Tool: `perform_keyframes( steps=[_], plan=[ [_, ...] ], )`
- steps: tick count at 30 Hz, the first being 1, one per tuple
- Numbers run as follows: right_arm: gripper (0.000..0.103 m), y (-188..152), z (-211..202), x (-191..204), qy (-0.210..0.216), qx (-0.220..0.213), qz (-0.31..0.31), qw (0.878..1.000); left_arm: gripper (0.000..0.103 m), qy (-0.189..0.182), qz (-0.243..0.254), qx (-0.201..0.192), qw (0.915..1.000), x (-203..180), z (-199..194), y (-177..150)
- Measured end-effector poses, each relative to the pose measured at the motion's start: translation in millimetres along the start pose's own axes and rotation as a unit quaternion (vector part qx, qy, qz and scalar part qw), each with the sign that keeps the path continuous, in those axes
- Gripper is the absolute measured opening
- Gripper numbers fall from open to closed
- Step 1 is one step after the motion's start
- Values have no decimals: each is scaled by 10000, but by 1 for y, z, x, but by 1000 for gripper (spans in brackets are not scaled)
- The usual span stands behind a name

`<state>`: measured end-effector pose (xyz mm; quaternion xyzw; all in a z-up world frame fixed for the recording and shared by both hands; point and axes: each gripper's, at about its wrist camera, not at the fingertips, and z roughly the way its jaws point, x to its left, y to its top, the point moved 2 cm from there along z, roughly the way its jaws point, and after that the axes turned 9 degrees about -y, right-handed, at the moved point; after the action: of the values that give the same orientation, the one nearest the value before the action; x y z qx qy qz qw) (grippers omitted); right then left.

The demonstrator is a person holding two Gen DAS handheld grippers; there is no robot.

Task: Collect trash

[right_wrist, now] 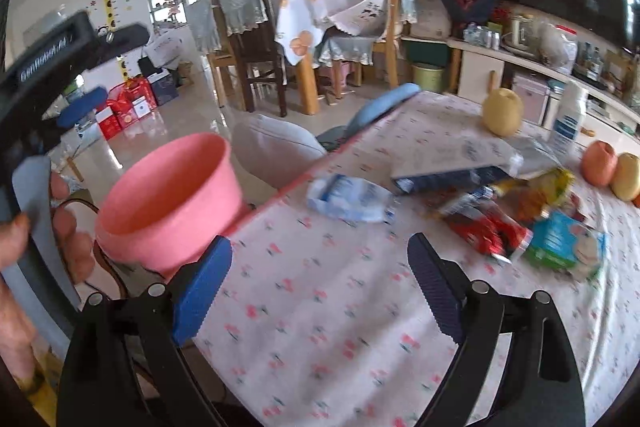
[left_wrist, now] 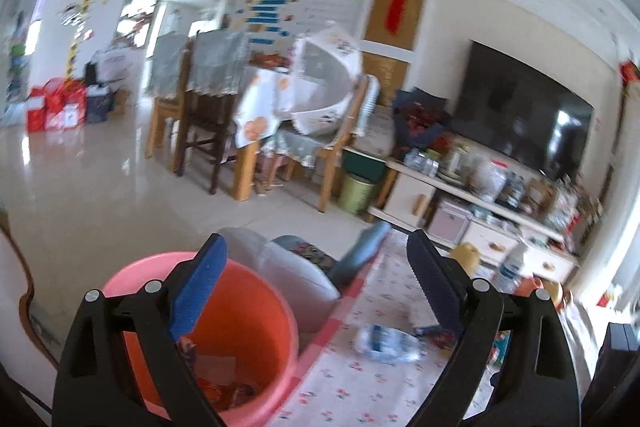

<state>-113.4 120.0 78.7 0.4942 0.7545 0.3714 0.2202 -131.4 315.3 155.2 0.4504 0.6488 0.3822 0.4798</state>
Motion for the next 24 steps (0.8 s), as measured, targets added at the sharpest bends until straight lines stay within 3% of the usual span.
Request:
perform_keyframes(
  steps=[5, 14, 24],
  plan=[
    [94, -10, -18, -25, -134, -119, 105, 9998, 92, -325, 432, 144, 9984, -41, 0, -7],
    [95, -25, -42, -83, -288, -267, 465, 9981, 92, -522, 1206, 579, 9896, -99, 2, -32],
    [96, -34, -61, -161, -648, -247, 1085, 9917, 92, -751, 1569, 959, 9801, -146, 11, -52]
  ],
)
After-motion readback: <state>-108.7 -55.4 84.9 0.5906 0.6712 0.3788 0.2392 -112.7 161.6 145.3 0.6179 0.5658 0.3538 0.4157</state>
